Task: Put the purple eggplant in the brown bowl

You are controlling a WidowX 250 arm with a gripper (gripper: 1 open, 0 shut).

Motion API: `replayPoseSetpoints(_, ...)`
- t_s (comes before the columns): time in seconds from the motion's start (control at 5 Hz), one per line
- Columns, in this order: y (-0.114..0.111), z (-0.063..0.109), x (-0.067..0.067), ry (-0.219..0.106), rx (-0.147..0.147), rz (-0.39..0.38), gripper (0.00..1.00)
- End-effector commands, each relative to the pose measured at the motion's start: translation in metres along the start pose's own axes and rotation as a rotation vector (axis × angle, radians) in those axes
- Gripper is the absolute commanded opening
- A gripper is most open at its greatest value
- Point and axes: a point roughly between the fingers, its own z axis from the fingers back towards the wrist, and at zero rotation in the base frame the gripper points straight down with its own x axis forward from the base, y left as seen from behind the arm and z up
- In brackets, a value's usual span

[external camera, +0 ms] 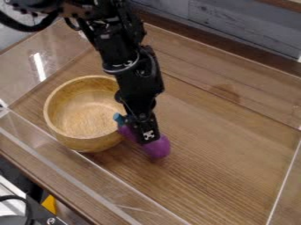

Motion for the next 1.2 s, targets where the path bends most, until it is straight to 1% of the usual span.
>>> replayPoseSetpoints(0.0, -0.004, 0.006, 0.006, -0.034, 0.026, -0.014, 0.00)
replayPoseSetpoints(1.0, -0.014, -0.003, 0.003, -0.038, 0.011, 0.009, 0.00)
